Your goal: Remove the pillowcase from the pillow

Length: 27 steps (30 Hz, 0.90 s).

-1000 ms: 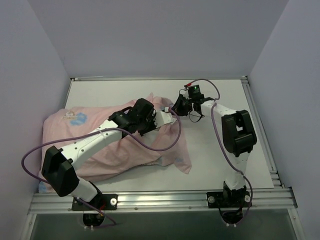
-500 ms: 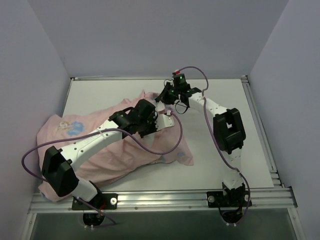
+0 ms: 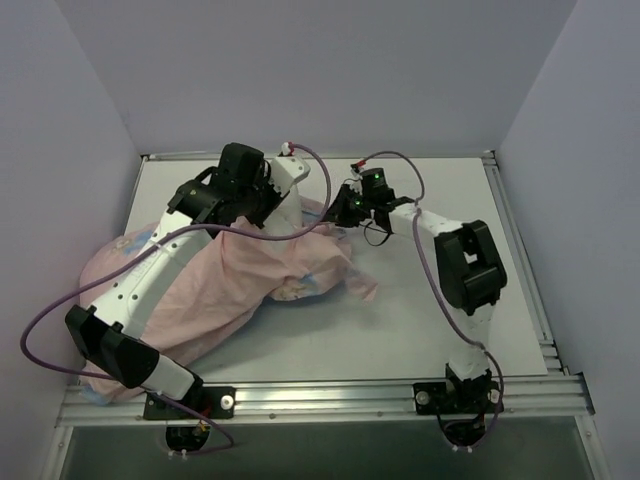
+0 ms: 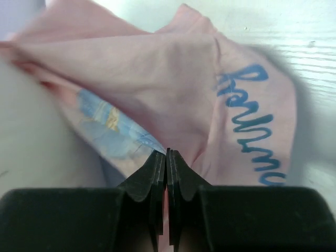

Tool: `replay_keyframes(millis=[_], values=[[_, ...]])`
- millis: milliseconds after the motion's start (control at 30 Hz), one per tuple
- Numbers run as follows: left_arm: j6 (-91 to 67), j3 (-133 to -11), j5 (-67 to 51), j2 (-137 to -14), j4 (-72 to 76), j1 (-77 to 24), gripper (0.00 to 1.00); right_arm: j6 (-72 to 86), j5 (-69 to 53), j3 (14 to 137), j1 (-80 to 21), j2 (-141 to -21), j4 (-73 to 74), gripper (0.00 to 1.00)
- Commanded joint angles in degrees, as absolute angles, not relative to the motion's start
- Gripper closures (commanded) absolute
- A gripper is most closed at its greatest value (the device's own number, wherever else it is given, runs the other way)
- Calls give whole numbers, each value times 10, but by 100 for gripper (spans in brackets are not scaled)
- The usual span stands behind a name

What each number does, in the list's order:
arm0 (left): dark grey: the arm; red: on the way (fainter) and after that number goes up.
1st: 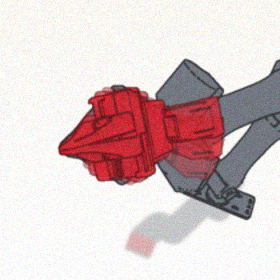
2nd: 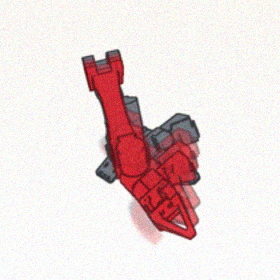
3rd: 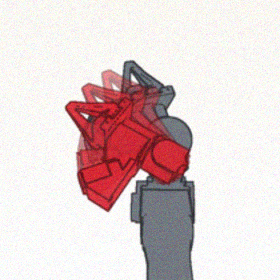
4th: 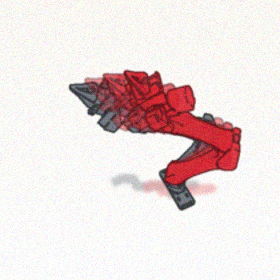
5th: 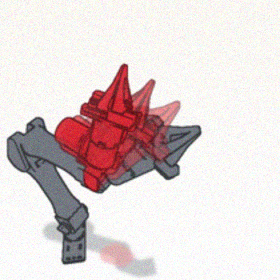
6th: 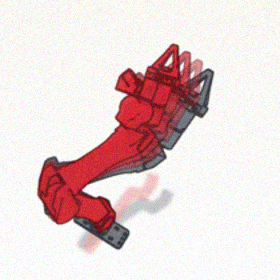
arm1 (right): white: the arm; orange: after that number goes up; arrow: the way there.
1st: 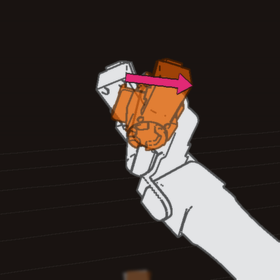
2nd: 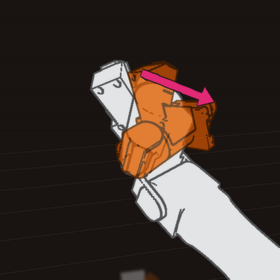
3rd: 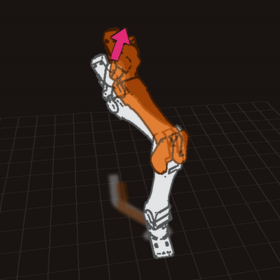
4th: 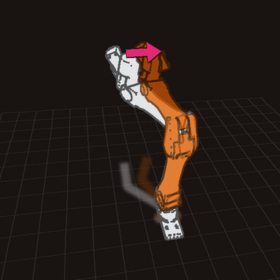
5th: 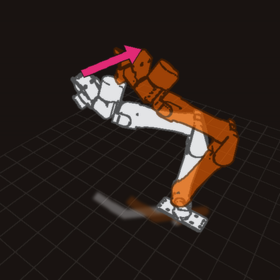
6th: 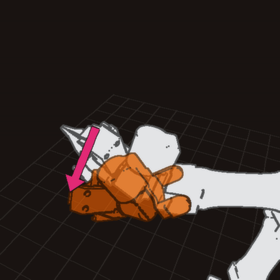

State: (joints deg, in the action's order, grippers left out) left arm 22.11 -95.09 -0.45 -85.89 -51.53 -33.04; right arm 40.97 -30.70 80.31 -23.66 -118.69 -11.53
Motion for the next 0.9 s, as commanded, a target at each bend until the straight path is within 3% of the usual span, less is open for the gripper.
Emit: replay_keyframes(millis=[0, 100, 133, 233, 367, 433, 600, 800, 867], values=[[171, -983, 41, -834, -448, -314, 98, 314, -222, 738, -192, -1078, -133, 100], [148, -981, 22, -858, -446, -325, 98, 277, -204, 715, -194, -977, -56, 65], [142, -975, 20, -867, -446, -327, 98, 268, -175, 708, -194, -954, -34, 47], [125, -950, 13, -873, -429, -335, 98, 258, -97, 702, -196, -869, 44, 33], [112, -932, 18, -884, -417, -353, 98, 298, -19, 697, -238, -807, 75, 27], [104, -935, 13, -890, -417, -356, 98, 346, -27, 680, -280, -801, 48, 22], [85, -949, 12, -896, -422, -356, 98, 439, -77, 650, -326, -842, -80, 22], [71, -961, 44, -906, -424, -354, 98, 448, -76, 686, -384, -913, -76, 31], [69, -969, 70, -910, -425, -352, 98, 451, -79, 673, -395, -921, -63, 39]])
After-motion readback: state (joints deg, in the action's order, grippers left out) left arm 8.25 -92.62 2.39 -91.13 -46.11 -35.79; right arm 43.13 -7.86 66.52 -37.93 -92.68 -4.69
